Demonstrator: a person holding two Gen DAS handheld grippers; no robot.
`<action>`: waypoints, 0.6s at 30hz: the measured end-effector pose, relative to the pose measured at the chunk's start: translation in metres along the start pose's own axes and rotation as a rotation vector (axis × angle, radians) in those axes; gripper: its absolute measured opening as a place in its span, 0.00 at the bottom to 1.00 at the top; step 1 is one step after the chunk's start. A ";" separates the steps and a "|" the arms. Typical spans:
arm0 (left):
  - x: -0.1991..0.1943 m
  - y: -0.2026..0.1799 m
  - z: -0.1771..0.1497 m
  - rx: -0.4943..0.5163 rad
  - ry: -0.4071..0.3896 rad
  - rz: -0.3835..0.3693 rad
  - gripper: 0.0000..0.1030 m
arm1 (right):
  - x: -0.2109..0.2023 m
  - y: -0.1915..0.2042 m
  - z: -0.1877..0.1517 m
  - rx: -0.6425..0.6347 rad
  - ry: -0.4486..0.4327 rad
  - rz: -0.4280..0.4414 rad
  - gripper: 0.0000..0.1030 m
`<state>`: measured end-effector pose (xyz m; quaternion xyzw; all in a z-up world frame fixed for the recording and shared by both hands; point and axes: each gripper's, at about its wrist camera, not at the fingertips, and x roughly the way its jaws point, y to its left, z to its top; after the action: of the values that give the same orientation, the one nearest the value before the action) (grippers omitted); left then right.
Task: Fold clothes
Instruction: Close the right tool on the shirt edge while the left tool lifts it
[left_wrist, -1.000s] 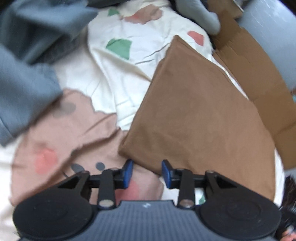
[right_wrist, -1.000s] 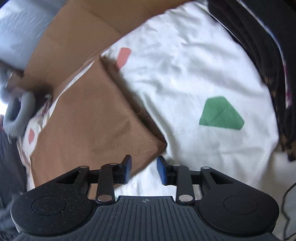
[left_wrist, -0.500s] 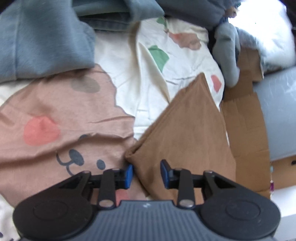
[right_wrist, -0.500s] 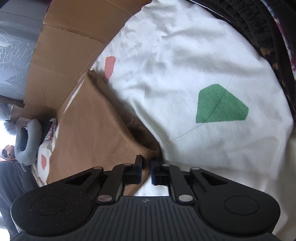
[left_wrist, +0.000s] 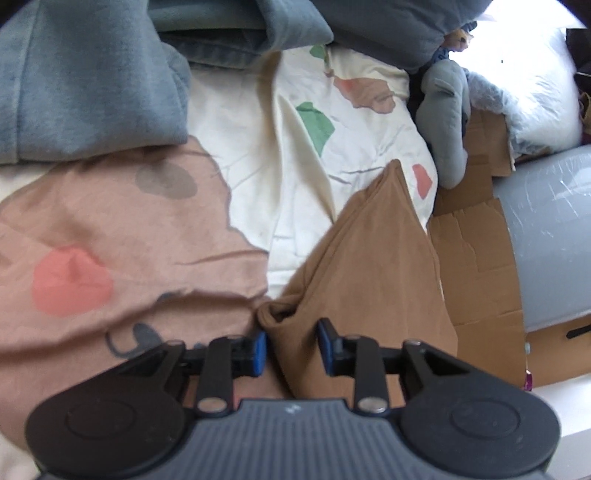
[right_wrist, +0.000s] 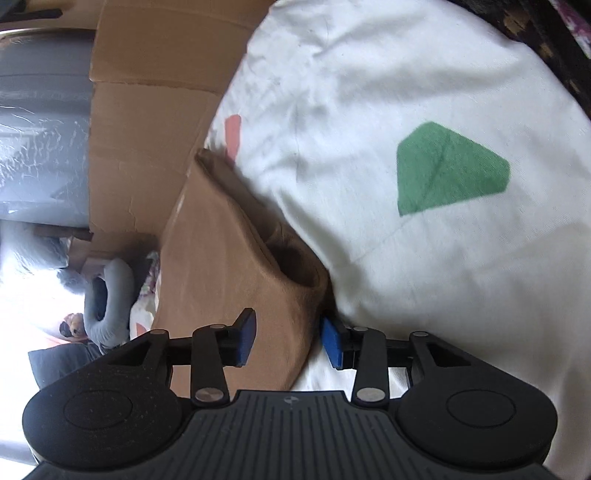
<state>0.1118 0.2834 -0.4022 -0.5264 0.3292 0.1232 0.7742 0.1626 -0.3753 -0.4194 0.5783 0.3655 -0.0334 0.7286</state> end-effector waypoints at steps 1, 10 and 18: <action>0.001 0.001 0.000 -0.003 -0.001 -0.005 0.28 | 0.002 0.000 0.000 -0.004 -0.012 0.004 0.43; 0.000 0.001 0.000 0.006 -0.002 0.010 0.11 | 0.015 0.006 0.005 -0.049 -0.040 -0.022 0.05; -0.022 -0.012 -0.001 -0.003 -0.004 0.034 0.05 | 0.002 0.021 0.018 -0.098 -0.024 -0.046 0.01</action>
<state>0.1009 0.2811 -0.3796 -0.5217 0.3364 0.1380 0.7718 0.1836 -0.3833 -0.4021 0.5330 0.3710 -0.0390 0.7595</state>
